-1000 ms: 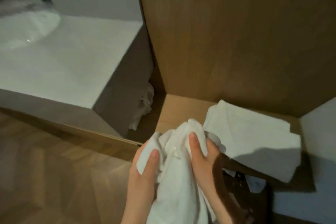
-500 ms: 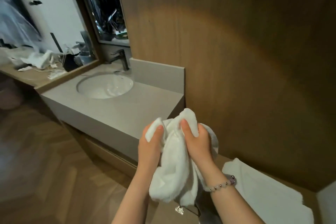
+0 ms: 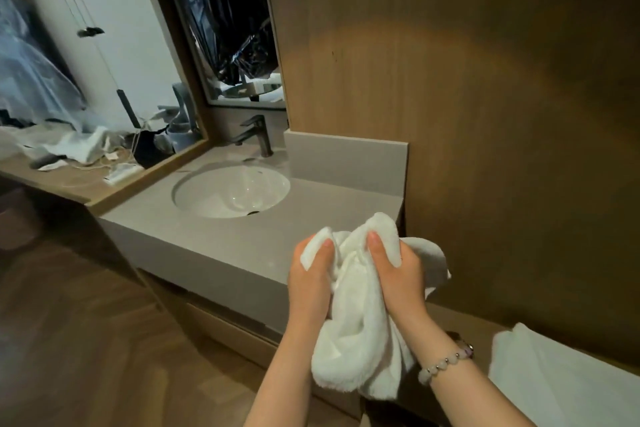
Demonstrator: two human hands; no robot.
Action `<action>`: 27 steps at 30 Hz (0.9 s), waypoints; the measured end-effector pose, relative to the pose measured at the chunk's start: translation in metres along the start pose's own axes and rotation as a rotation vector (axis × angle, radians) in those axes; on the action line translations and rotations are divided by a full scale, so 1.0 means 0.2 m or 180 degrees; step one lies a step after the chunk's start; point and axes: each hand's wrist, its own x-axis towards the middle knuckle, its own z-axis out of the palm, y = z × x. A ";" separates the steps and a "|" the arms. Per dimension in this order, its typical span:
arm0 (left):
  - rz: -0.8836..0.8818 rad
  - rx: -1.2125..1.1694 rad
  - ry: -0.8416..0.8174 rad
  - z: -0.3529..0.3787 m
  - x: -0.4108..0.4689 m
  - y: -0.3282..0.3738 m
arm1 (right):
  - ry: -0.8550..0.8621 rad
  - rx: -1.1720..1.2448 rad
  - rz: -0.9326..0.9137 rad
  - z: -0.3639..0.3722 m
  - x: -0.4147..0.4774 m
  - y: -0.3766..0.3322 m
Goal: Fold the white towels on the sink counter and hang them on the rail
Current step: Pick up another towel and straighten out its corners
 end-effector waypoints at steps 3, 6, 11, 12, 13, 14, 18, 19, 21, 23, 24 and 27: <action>0.0030 0.0191 -0.0365 -0.17 0.20 0.01 | 0.0319 0.0097 0.0021 0.24 0.03 0.00; -0.0021 0.0245 -0.0556 -0.34 0.39 0.02 | 0.0501 0.0116 0.0126 0.46 0.04 -0.02; -0.0064 0.0209 -0.0857 -0.55 0.62 0.05 | 0.0807 -0.0052 0.0312 0.76 0.07 -0.01; -0.0117 0.0108 -0.0868 -0.58 0.65 0.06 | 0.0853 -0.0112 0.0307 0.80 0.08 0.00; -0.0149 0.0011 -0.0902 -0.60 0.67 0.06 | 0.0881 -0.0159 0.0273 0.83 0.09 -0.01; -0.0160 -0.0068 -0.0932 -0.61 0.69 0.06 | 0.0908 -0.0182 0.0242 0.86 0.10 0.00; -0.0049 -0.0258 -0.1012 -0.64 0.80 0.08 | 0.0988 -0.0283 0.0176 0.95 0.19 -0.03; -0.0001 -0.0266 -0.1031 -0.64 0.83 0.09 | 0.0986 -0.0307 0.0155 0.97 0.22 -0.04; 0.0103 -0.0282 -0.1086 -0.65 0.91 0.10 | 0.0992 -0.0295 0.0087 1.01 0.27 -0.06; 0.0199 -0.0337 -0.1113 -0.65 0.98 0.11 | 0.0958 -0.0339 -0.0032 1.03 0.33 -0.07; 0.0228 -0.0377 -0.1114 -0.64 1.03 0.11 | 0.0939 -0.0376 -0.0072 1.04 0.37 -0.07; 0.0299 -0.0403 -0.1150 -0.55 1.16 0.12 | 0.1032 -0.0286 0.0001 1.06 0.51 -0.08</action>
